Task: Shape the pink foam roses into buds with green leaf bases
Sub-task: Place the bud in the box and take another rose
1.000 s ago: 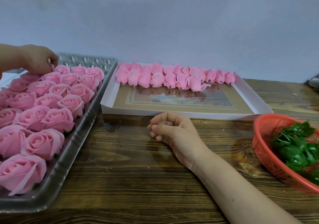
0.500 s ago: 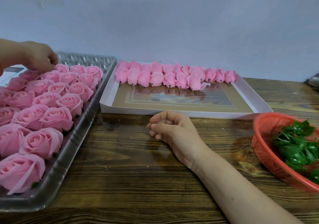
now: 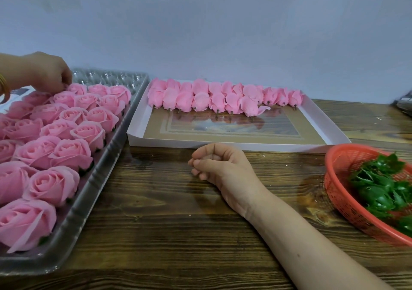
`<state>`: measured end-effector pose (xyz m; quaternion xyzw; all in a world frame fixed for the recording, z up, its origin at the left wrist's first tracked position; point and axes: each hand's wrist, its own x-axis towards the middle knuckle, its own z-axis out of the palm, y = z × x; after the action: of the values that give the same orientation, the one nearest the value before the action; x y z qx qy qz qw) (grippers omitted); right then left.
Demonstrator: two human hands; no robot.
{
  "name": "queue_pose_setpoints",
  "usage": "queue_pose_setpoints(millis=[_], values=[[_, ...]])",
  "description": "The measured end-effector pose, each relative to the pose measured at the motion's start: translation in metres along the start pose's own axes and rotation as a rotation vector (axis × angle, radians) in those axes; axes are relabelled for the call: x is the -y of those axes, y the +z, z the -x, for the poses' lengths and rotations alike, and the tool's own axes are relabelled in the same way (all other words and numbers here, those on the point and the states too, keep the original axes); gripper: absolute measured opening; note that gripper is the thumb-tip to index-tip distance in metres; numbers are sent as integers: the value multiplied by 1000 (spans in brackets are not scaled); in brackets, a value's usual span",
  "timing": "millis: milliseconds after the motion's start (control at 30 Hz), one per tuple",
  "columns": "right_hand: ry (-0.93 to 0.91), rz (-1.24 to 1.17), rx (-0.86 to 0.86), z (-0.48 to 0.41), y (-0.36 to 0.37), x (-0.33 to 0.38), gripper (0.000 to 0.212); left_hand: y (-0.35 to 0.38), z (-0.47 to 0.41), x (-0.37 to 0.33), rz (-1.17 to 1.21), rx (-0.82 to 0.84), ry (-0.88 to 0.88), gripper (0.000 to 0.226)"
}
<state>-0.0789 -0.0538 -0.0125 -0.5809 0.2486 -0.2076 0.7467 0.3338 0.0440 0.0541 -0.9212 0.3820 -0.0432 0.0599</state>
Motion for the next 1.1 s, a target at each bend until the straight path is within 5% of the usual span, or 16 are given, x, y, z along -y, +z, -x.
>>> queue_pose_setpoints(millis=[600,1100], values=[[-1,23,6,-1,-2,-2,16,-6,4,-16,-99,93,-117,13],[-6,23,9,-3,-3,-4,16,-8,2,-9,225,147,-156,5]])
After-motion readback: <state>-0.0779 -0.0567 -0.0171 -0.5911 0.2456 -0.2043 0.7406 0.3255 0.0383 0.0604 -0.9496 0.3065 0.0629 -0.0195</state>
